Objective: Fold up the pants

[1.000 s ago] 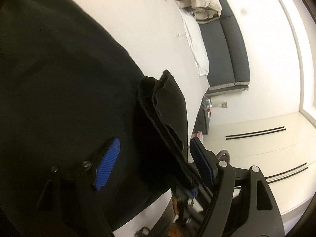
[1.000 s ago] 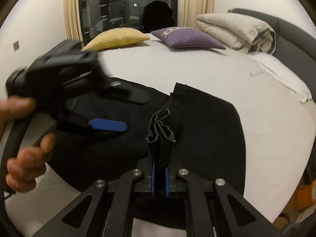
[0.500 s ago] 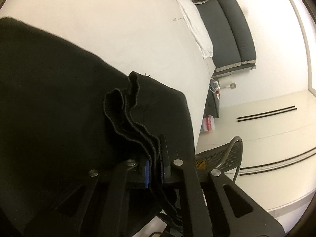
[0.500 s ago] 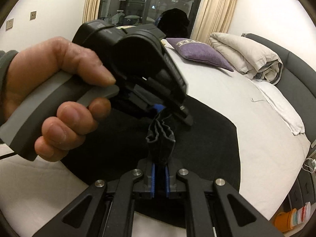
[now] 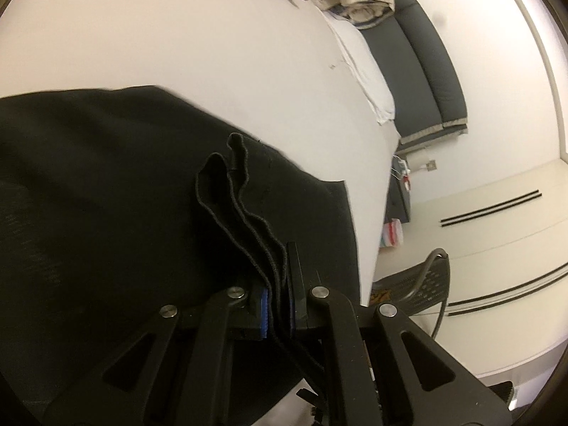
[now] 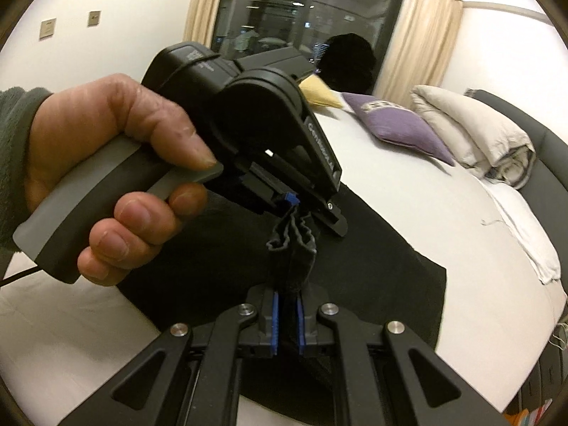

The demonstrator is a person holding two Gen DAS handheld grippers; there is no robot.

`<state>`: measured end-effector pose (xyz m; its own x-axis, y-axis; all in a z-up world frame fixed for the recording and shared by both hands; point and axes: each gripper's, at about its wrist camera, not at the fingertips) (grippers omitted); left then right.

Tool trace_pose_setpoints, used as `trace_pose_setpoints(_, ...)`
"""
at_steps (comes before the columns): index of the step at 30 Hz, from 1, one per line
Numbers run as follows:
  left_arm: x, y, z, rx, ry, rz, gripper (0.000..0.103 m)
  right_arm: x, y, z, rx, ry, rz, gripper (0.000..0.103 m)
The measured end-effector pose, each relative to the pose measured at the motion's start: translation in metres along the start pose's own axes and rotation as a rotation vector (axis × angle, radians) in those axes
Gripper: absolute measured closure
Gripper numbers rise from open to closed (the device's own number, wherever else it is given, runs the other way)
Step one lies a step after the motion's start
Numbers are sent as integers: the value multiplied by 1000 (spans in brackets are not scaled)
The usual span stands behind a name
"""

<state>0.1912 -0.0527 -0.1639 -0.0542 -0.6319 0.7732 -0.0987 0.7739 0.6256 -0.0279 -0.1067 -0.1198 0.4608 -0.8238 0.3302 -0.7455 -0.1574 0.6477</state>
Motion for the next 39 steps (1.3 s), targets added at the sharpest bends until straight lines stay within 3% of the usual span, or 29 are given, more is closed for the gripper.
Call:
trace_pose_setpoints(7, -39, 23, 0, 11, 16, -42, 97, -23, -20, -9, -12, 37, -57, 94)
trace_pose_setpoints(12, -45, 11, -3, 7, -9, -59, 97, -8, -39, -10, -27, 32, -73, 94)
trace_pose_setpoints(19, -72, 15, -9, -10, -55, -70, 97, -16, -57, -22, -45, 43, -88, 93)
trace_pose_setpoints(23, -79, 13, -11, -17, -56, -59, 96, -22, -68, -14, -75, 35, -137, 81)
trace_pose_setpoints(25, -79, 14, -12, -23, -52, -57, 95, -14, -65, -10, -78, -24, -196, 78)
trace_pose_setpoints(27, -68, 13, -12, -11, -67, -86, 93, 5, -53, -3, -69, -127, -299, 62)
trace_pose_setpoints(29, -63, 27, -9, 12, -100, -127, 89, 30, -35, 6, -51, -214, -345, 61)
trace_pose_setpoints(33, -56, 61, -10, 101, -130, -203, 89, 117, -16, 26, 29, -495, -403, 61)
trace_pose_setpoints(36, -34, 71, 4, 134, -171, -152, 89, 176, -31, 47, 68, -713, -455, 60)
trace_pose_setpoints(39, -12, 55, 27, 99, -223, -83, 89, 211, -68, 60, 63, -851, -552, 60)
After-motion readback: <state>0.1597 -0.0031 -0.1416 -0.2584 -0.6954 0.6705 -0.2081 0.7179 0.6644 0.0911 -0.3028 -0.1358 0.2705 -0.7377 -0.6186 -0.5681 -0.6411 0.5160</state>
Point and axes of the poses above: each gripper's, at about its wrist camera, not at the fingertips, and y roughly against the way its jaws point, x to its right, z to its underside, and after that the axes turned 9 degrees about y, right-handed
